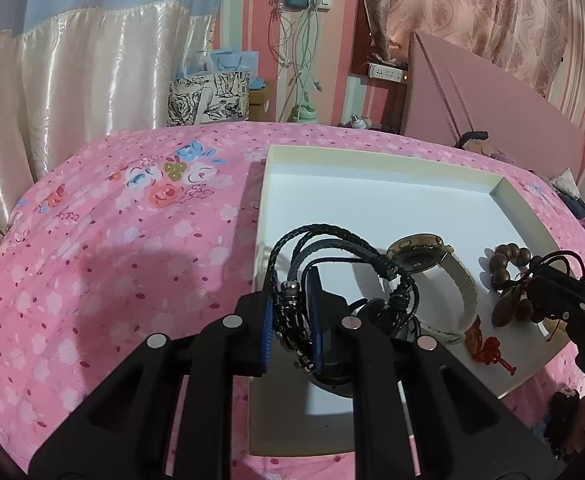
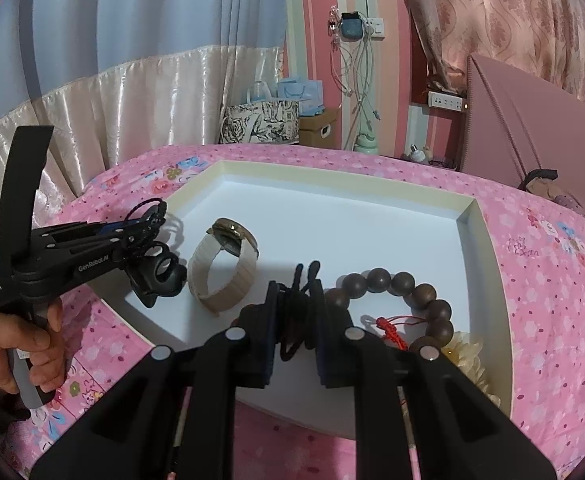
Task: Organize jewelry
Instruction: 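Lower the braided bracelet into the white tray and open the left tool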
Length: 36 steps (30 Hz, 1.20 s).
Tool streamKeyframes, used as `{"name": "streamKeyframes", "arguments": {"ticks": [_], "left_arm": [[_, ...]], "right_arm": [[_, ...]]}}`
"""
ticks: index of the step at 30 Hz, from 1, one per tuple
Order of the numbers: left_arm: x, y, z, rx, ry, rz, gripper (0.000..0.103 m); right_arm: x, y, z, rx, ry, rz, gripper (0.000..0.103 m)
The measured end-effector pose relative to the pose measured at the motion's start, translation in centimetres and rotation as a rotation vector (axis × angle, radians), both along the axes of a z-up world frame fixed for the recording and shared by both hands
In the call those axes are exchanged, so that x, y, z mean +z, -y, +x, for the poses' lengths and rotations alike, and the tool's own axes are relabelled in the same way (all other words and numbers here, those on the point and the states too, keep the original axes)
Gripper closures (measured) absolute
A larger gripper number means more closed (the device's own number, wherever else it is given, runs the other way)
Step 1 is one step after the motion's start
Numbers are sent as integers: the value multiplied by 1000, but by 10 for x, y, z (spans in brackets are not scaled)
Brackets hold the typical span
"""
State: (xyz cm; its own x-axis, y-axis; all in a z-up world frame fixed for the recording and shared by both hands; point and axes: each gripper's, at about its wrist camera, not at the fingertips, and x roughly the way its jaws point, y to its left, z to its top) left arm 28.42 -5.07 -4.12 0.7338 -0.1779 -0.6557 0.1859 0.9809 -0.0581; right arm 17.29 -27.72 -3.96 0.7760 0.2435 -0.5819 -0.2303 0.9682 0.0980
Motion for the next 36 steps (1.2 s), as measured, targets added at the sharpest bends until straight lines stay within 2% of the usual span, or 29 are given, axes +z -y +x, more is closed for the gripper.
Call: {"name": "streamKeyframes", "arguments": {"ticks": [16,23,34,36], "left_arm": [[-1,1,-6,3,7,6,86],[0,6,-8,-11,13,28,74],[0,5,-8,-18,8,25,72],[1,6,-9,-22,13,32,68]], "right_arm": [[-4,3,3,-18,-8,12,85],[-7,5,4,-21,-21,33,84],[-4,8,1,-27,-4,51,84],[-4,10,1,-30,-2,57,84]]}}
